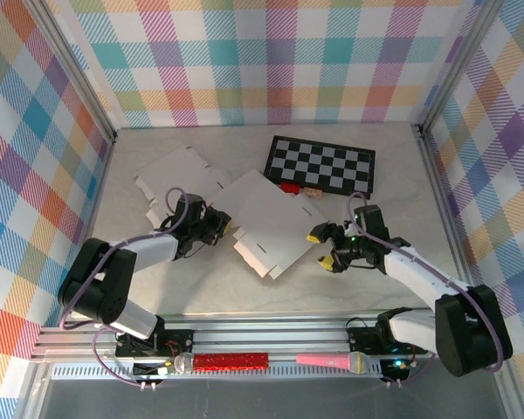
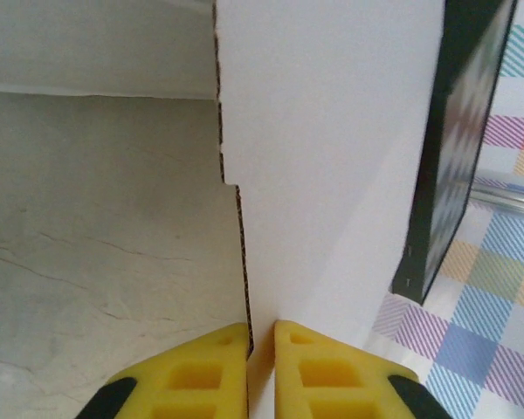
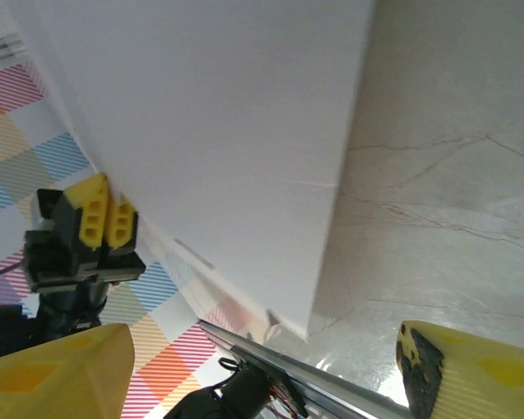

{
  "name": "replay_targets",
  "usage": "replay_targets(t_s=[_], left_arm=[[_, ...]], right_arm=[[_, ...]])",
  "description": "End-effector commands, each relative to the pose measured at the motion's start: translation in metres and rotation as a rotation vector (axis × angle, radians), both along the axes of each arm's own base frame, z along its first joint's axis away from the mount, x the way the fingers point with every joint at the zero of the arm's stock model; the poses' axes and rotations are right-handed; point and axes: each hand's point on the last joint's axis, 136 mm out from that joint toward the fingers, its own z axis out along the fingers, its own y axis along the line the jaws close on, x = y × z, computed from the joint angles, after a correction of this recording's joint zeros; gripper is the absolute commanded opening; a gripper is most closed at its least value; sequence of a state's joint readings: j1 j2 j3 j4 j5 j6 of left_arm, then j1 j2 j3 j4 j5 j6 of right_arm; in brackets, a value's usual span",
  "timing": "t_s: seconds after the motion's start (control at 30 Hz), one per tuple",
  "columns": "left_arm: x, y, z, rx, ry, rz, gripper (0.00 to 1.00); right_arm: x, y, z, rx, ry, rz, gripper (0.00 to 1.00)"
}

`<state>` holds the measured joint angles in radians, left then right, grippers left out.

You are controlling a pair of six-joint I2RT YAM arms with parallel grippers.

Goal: Fold the paper box

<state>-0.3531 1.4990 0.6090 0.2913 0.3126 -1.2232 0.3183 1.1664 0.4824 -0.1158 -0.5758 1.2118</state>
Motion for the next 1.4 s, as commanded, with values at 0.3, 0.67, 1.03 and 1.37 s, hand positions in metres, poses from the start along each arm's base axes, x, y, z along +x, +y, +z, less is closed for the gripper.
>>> replay_targets(t_s=[0.3,0.67,1.03,1.37], left_arm=[[0.001,-0.007,0.030,-0.041,0.009,0.004,0.10],[0.003,-0.006,0.034,0.003,0.008,-0.024,0.10],[0.006,-0.009,0.032,0.012,0.015,-0.044,0.10],[0.008,-0.010,0.035,0.007,0.015,-0.053,0.12]], right_arm=[[0.041,0.049,-0.011,0.131,-0.143,-0.045,0.62],[0.046,0.041,0.013,0.071,-0.167,-0.100,0.31],[0.058,0.037,0.040,0.070,-0.199,-0.154,0.21],[0.063,0.028,0.061,0.078,-0.218,-0.207,0.11]])
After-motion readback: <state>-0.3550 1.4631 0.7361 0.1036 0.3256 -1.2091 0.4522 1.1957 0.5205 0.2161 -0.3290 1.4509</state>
